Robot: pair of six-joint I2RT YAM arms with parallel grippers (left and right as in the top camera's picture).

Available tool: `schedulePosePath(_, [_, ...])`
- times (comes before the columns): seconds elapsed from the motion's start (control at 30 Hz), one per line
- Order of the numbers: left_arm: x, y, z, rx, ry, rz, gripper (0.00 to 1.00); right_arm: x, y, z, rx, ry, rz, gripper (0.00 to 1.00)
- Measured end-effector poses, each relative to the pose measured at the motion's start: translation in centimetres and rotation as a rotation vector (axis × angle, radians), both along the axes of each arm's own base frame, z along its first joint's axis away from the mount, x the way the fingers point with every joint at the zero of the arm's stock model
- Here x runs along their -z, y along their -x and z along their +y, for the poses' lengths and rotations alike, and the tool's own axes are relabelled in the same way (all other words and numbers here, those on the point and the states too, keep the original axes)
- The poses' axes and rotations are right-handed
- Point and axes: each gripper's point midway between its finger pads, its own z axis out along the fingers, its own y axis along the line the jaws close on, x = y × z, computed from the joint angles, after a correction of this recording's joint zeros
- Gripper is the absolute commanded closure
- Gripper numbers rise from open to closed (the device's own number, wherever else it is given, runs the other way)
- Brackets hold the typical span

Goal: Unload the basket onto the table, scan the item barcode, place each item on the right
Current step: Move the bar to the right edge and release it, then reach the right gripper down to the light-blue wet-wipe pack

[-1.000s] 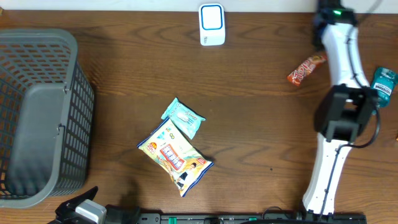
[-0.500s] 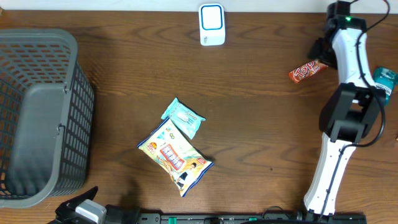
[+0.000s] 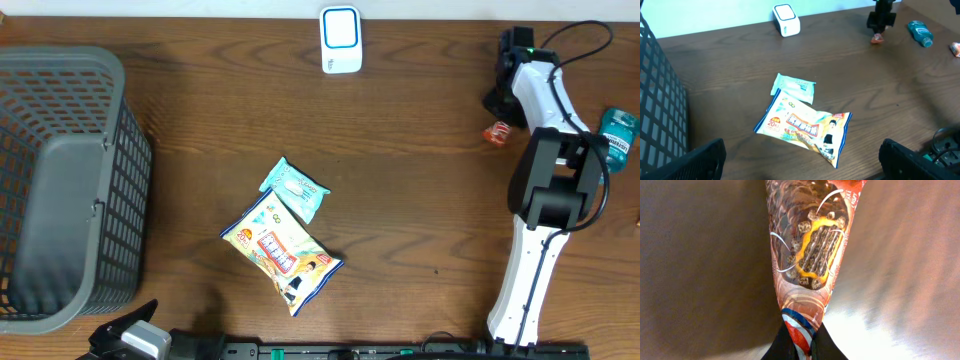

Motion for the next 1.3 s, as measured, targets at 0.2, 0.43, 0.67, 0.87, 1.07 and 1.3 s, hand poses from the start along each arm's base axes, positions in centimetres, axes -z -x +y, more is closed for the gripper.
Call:
schedulePosePath(0.2, [0.0, 0.0, 0.0, 0.0, 0.0, 0.0, 0.02, -0.9, 2.4, -8.2, 0.121, 0.155, 0.026, 0.94])
schedulePosePath(0.43, [0.0, 0.0, 0.0, 0.0, 0.0, 0.0, 0.02, -1.3, 5.2, -15.9, 0.104, 0.129, 0.074, 0.01])
schedulePosePath(0.67, [0.0, 0.0, 0.0, 0.0, 0.0, 0.0, 0.02, -4.8, 2.0, -12.2, -0.102, -0.031, -0.004, 0.01])
schedulePosePath(0.87, [0.0, 0.0, 0.0, 0.0, 0.0, 0.0, 0.02, -14.9, -0.6, -2.2, -0.332, -0.209, -0.219, 0.01])
schedulePosePath(1.07, [0.0, 0.0, 0.0, 0.0, 0.0, 0.0, 0.02, -22.0, 1.3, 11.7, -0.607, -0.443, -0.294, 0.01])
schedulePosePath(1.3, [0.0, 0.0, 0.0, 0.0, 0.0, 0.0, 0.02, -17.9, 5.9, 27.2, -0.999, -0.609, -0.073, 0.12])
